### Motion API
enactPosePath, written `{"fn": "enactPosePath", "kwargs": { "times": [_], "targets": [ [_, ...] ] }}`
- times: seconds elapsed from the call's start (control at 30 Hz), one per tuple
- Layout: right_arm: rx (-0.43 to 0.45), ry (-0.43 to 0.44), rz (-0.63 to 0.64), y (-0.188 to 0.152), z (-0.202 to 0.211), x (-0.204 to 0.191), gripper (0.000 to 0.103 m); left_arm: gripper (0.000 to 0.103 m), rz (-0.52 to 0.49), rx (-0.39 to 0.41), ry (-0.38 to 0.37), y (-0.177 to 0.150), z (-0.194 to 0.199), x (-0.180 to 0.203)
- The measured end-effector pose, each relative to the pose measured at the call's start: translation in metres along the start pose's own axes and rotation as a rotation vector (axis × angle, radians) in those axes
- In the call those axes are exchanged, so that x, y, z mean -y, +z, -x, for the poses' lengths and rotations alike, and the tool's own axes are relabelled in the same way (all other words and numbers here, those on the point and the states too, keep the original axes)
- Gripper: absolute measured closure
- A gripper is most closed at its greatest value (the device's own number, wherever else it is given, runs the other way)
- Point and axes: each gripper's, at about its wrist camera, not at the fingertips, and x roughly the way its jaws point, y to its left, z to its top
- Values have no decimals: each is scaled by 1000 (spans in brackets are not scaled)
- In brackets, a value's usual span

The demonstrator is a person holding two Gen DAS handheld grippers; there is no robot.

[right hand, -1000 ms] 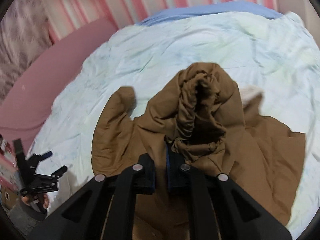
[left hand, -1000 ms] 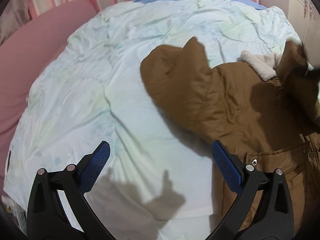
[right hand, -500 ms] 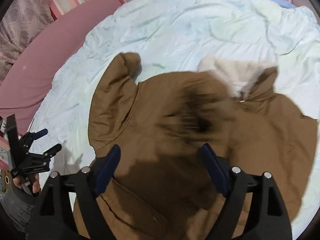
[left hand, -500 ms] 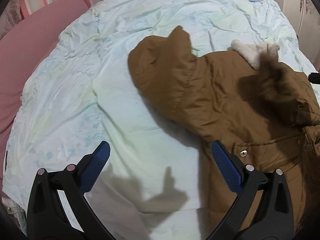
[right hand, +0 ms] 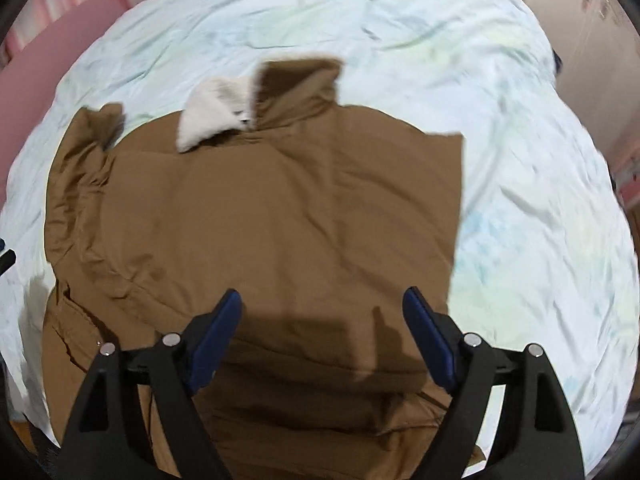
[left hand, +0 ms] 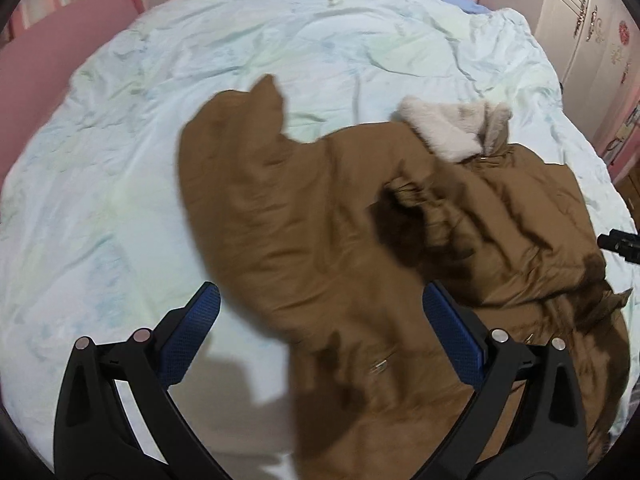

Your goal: Fold large clothes

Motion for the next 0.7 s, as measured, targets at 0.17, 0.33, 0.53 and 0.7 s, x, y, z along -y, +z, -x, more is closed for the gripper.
{"fn": "enactPosePath", "kwargs": {
  "times": [0.17,0.33,0.53,0.7],
  "targets": [
    [27,-6,-19,0,1,11,20,3,-46,-26,-26,16,-23,34],
    [47,-54,33,0,-1,16,20,11,-58,-35,-67,30,-46,53],
    [41,-18,21,-5,-9,21,20,39,-63,-162,-124,40,-105,77],
    [24,-2,-6,-15,-20,24,20,73,-74,-150,-117,33,-117,89]
  ]
}}
